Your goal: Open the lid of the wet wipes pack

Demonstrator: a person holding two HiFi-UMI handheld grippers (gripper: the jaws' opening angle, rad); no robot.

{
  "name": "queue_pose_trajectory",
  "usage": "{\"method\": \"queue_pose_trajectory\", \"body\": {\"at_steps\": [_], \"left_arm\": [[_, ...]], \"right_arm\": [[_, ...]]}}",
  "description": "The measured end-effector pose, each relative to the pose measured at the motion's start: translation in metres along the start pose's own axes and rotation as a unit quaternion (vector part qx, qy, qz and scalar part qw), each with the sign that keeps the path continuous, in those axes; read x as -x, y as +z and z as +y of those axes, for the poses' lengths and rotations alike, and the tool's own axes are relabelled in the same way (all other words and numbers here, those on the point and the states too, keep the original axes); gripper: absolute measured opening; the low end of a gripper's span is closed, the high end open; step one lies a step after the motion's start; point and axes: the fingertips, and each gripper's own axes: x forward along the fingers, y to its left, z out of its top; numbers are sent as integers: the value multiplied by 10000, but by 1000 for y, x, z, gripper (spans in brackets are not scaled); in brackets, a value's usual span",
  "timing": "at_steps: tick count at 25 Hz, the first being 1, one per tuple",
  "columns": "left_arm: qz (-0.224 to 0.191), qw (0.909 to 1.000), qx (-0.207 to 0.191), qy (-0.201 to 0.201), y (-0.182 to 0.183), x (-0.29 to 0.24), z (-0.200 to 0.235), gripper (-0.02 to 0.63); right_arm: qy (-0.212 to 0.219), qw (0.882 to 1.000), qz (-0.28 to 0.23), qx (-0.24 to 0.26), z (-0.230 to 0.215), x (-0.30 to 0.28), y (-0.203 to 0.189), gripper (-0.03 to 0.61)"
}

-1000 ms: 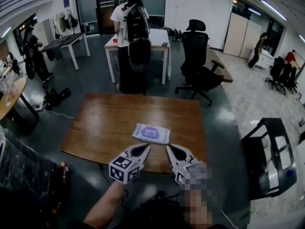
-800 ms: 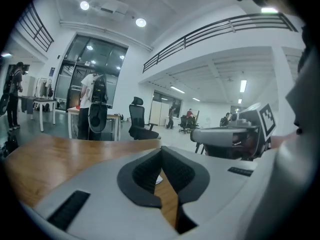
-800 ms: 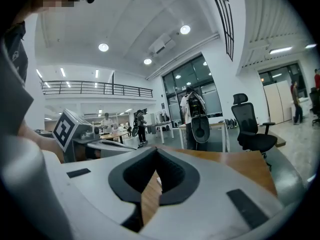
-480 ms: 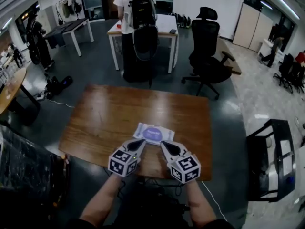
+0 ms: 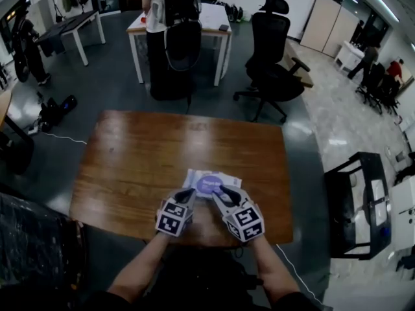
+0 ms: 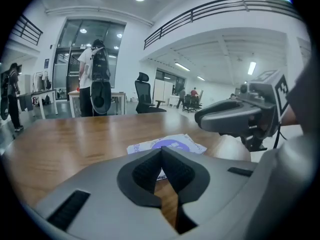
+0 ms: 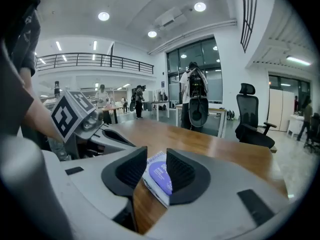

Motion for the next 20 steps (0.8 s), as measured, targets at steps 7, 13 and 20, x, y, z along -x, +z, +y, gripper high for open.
{"method": "queue_pose_trajectory", "body": {"at_steps": [7,13,20], "left_arm": [[387,9991,191,41,-23,-26,15,-5],[625,9971,285,320,-33,-37,25,-5],[826,9940,494,513,-45,-45,24,-5]], "right_arm": [[46,9953,724,635,-5,-28,-27,245],[634,9786,1203,1544,-12,-49,-52,276],[1125,9653,1295,1971,-10,-63,-64,293]]}}
